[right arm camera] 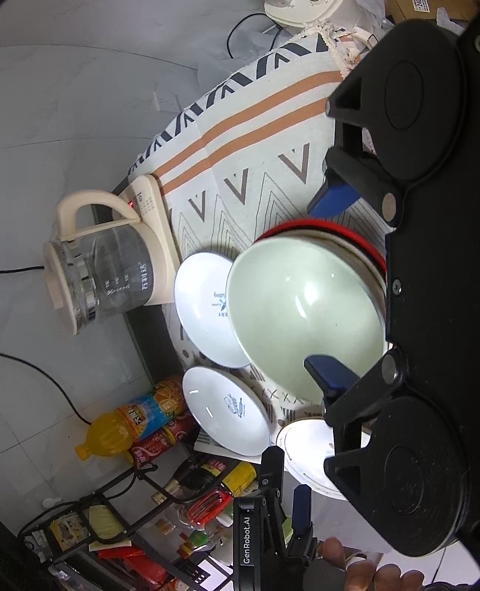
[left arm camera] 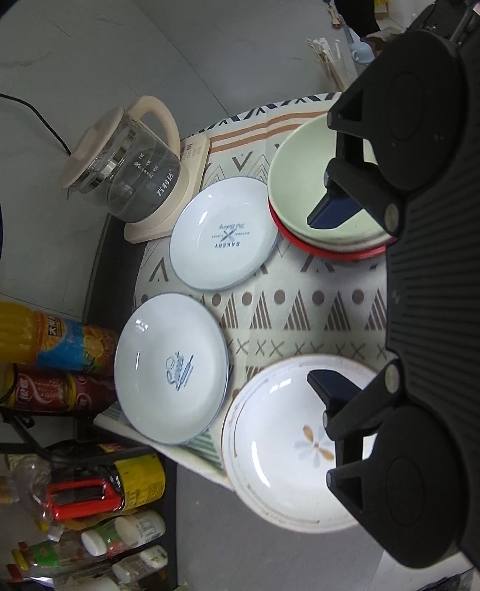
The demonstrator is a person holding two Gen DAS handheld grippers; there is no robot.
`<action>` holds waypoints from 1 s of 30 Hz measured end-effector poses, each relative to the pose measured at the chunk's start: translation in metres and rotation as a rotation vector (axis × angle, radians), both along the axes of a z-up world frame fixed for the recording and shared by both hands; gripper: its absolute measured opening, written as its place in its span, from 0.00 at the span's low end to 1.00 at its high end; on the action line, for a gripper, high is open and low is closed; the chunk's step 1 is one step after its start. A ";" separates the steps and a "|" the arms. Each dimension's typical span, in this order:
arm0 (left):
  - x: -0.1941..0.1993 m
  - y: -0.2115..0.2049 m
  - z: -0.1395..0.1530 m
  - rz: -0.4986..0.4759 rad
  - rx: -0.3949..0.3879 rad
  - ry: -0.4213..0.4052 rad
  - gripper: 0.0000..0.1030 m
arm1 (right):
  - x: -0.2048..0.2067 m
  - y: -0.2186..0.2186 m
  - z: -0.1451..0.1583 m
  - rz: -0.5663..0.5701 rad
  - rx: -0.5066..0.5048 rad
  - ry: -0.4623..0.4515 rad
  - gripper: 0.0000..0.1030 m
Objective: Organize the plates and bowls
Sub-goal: 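Lower the smaller bowl into the large green bowl and open both grippers, then withdraw both grippers up and away from the bowl stack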
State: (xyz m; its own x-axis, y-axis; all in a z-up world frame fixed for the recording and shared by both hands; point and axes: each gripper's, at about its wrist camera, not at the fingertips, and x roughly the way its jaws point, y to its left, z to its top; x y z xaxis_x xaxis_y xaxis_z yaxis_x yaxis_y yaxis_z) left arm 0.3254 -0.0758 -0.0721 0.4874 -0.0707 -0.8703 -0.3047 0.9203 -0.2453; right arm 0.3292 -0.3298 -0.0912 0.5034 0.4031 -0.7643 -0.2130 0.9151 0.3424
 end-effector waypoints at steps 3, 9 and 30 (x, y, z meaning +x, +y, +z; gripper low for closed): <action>-0.011 0.012 0.005 -0.003 -0.008 -0.008 0.80 | -0.006 0.012 0.004 -0.017 -0.019 0.000 0.85; -0.030 0.037 0.008 -0.012 0.001 -0.017 0.82 | -0.024 0.036 0.011 -0.035 -0.035 -0.017 0.91; -0.081 0.111 0.003 -0.061 -0.005 -0.039 0.82 | -0.072 0.114 0.019 -0.093 -0.091 -0.038 0.97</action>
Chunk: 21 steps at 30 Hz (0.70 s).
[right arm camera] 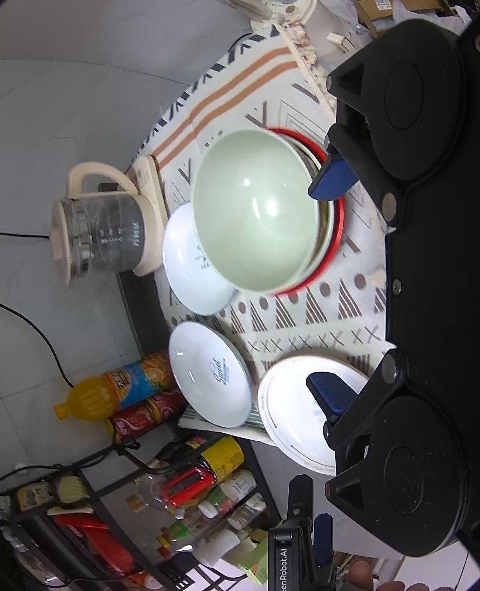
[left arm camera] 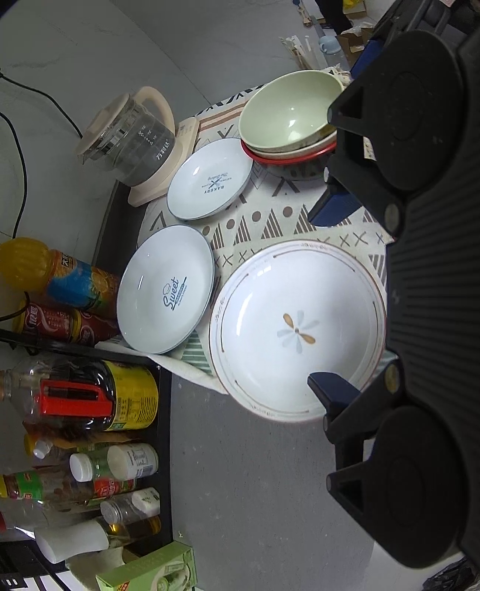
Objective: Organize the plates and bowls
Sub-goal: 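Withdraw both grippers up and away from the bowl stack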
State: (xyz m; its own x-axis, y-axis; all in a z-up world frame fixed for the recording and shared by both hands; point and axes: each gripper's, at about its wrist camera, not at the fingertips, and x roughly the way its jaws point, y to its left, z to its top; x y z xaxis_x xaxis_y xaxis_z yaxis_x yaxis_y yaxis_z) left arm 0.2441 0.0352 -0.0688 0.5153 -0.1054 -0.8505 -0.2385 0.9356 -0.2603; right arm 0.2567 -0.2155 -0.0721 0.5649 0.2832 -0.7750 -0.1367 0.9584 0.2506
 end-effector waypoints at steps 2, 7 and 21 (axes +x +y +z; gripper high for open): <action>-0.005 0.006 0.001 -0.006 0.002 -0.012 0.82 | -0.003 0.009 0.000 -0.001 0.001 -0.002 0.97; -0.014 0.025 0.000 0.013 -0.014 -0.020 0.82 | -0.007 0.030 0.004 0.004 -0.013 -0.018 0.97; -0.013 0.054 -0.003 0.026 -0.070 -0.046 0.82 | -0.003 0.075 0.014 0.038 -0.015 -0.015 0.97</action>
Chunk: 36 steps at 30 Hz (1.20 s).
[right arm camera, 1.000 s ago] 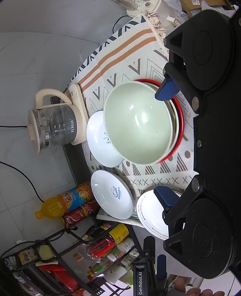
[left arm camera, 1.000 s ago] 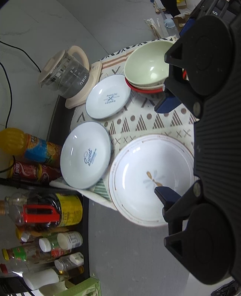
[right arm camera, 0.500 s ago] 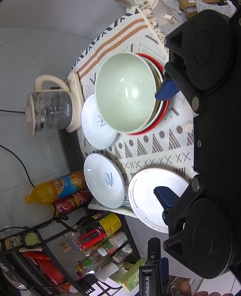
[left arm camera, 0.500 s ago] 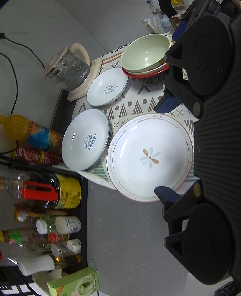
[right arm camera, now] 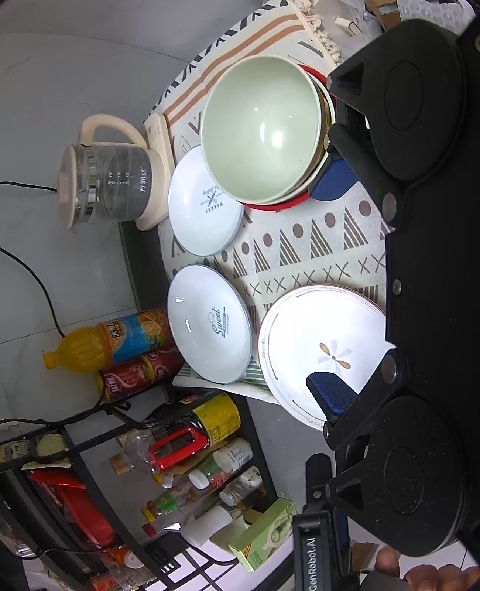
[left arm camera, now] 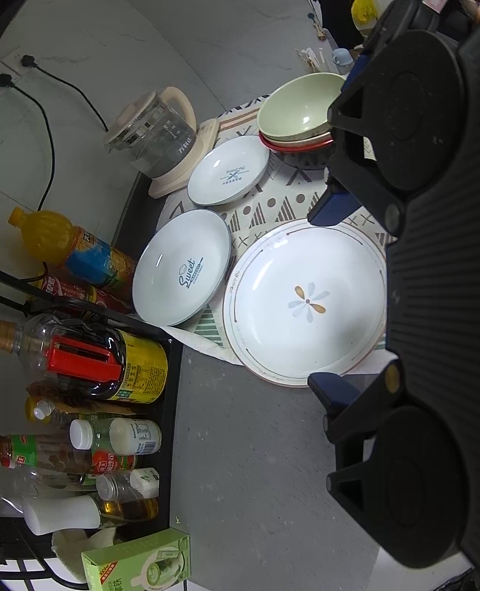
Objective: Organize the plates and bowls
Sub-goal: 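Withdraw both grippers up and away from the bowl stack, then move both grippers to the rim of the white 'Sweet' plate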
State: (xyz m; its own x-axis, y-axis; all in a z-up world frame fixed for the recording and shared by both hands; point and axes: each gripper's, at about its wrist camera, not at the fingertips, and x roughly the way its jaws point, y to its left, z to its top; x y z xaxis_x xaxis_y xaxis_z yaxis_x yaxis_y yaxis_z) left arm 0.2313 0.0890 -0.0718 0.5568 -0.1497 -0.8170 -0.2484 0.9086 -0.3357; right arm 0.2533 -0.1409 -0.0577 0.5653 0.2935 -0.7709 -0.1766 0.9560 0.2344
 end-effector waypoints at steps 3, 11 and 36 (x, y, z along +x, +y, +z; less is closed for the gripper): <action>0.008 0.003 -0.004 0.010 -0.004 0.007 0.82 | 0.004 0.003 -0.002 0.007 -0.011 0.010 0.97; 0.034 0.012 -0.008 0.049 -0.015 0.012 0.82 | 0.033 0.007 -0.011 0.015 0.004 0.025 0.97; 0.140 0.027 -0.061 0.115 -0.088 -0.016 0.73 | 0.150 0.019 -0.067 -0.021 0.126 0.132 0.73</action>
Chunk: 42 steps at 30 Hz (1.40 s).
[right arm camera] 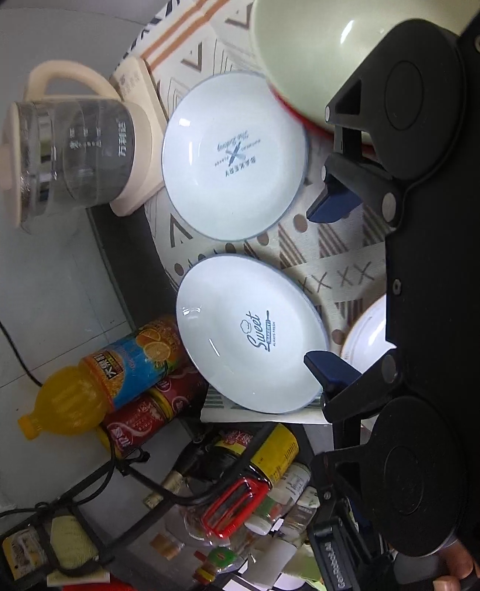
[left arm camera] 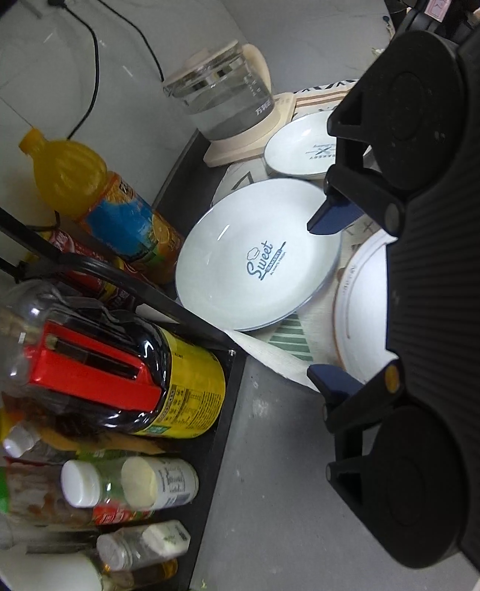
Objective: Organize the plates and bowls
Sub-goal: 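Move both grippers to the rim of the white 'Sweet' plate, then close both grippers on the rim of the 'Sweet' plate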
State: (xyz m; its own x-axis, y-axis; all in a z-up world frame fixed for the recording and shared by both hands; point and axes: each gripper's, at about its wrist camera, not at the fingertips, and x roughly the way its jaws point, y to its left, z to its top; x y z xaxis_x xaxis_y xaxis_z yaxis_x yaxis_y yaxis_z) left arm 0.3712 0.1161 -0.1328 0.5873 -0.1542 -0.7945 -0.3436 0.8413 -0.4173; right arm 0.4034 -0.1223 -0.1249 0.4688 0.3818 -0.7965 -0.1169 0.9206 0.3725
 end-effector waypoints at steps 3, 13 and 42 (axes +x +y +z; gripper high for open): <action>0.013 0.001 -0.009 0.008 -0.007 0.007 0.72 | 0.012 0.007 -0.008 0.003 0.000 0.014 0.72; 0.043 0.006 -0.043 0.032 -0.042 0.052 0.48 | 0.048 0.017 -0.048 -0.024 0.010 0.135 0.58; 0.061 0.004 -0.065 -0.001 -0.071 0.083 0.12 | 0.072 0.021 -0.088 -0.047 0.132 0.167 0.12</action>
